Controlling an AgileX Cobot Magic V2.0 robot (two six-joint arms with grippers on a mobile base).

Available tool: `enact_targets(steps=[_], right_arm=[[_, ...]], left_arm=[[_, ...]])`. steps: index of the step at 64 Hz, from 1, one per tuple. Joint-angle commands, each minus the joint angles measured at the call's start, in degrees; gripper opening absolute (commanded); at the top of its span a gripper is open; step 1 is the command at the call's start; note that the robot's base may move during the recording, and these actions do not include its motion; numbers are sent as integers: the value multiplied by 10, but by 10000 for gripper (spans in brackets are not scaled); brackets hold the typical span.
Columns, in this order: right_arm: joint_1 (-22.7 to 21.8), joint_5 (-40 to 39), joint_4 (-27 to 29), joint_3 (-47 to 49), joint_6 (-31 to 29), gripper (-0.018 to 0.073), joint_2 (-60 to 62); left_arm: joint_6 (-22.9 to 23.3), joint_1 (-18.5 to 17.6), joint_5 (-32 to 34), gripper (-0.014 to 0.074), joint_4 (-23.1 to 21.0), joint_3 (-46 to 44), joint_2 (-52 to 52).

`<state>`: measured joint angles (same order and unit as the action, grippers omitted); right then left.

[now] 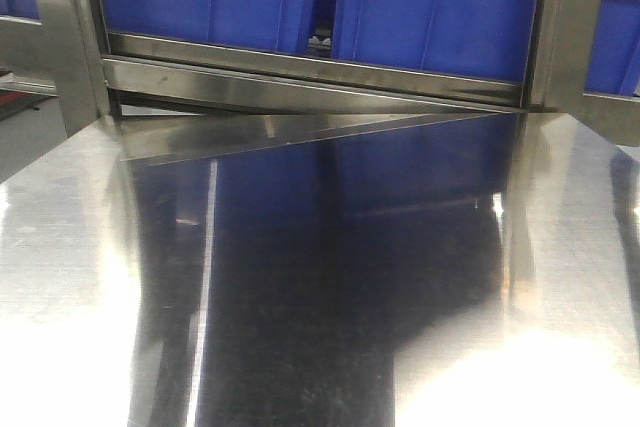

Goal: Place yellow foam block on left shelf second layer
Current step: 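Raise the held cube clear of the table with the right gripper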

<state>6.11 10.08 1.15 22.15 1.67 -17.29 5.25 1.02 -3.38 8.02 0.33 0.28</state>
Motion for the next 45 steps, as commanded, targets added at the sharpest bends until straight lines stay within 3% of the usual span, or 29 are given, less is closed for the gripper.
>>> enact_targets(steps=[1,45], right_arm=[[-3,-56,-1,17,-7,505,-3],[-3,-56,-1,17,-7,505,-3]], left_arm=[[3,-4,47,136,-4,14,13],[3,-4,47,136,-4,14,13]])
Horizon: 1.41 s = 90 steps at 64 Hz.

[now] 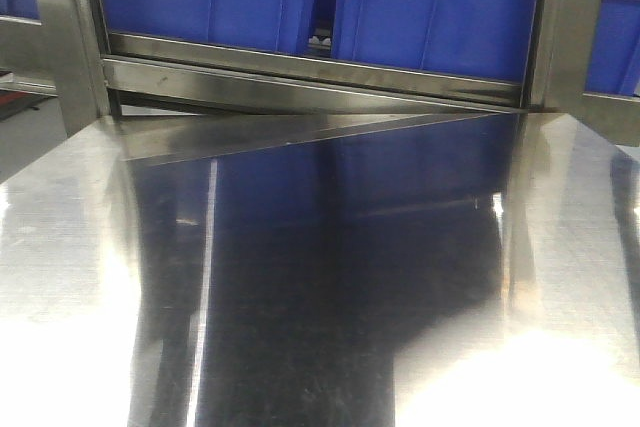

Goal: Place yellow foam block on left shelf second layer
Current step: 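Raise the held cube clear of the table with the right gripper, then drive the base away from the table holding the cube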

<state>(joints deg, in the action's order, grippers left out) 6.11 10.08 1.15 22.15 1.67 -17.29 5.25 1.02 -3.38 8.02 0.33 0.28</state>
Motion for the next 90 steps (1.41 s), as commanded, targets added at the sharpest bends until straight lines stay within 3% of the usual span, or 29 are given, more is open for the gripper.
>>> enact_targets(steps=[1,90], right_arm=[[-3,-56,-1,17,-7,505,-3],[-3,-55,-1,17,-7,505,-3]], left_arm=[[3,-4,47,136,-4,14,13],[3,-4,47,136,-4,14,13]])
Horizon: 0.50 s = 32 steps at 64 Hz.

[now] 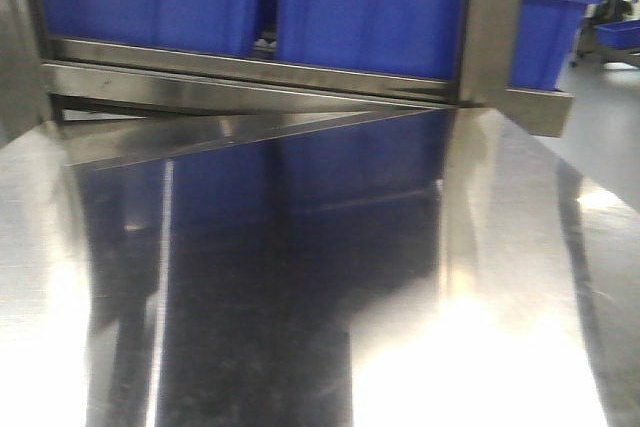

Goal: Place yellow foam block on left shelf second layer
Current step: 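Drive the base away from the table holding the cube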

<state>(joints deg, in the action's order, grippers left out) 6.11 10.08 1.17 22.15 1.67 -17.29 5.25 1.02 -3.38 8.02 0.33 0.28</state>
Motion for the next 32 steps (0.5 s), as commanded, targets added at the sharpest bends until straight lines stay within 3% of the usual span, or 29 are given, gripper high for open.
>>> enact_targets(steps=[1,32], right_arm=[[-3,-55,-1,17,-7,505,-3],[-3,-55,-1,17,-7,505,-3]], left_arm=[[3,-4,47,136,-4,14,13],[3,-4,47,136,-4,14,13]])
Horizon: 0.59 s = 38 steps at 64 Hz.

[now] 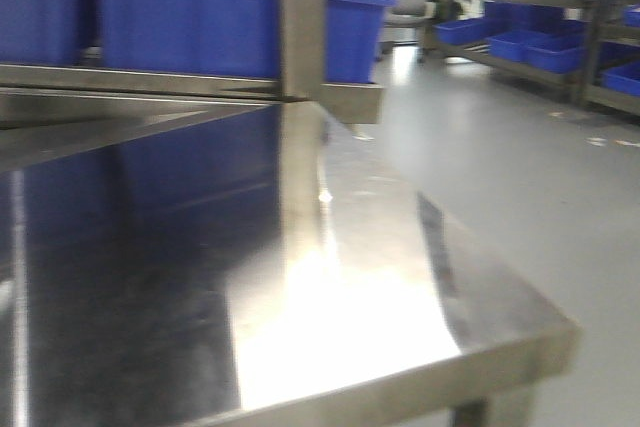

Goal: Place yellow foam block on left shelf second layer
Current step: 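Drive the base away from the table holding the cube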

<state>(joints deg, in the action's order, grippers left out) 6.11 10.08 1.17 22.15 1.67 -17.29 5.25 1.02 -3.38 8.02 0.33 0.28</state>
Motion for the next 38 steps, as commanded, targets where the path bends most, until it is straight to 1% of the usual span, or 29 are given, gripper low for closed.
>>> enact_targets(steps=[1,38], right_arm=[[-3,-55,-1,17,-7,505,-3],[-3,-55,-1,17,-7,505,-3]], left_arm=[[3,-4,47,136,-4,14,13],[3,-4,47,136,-4,14,13]])
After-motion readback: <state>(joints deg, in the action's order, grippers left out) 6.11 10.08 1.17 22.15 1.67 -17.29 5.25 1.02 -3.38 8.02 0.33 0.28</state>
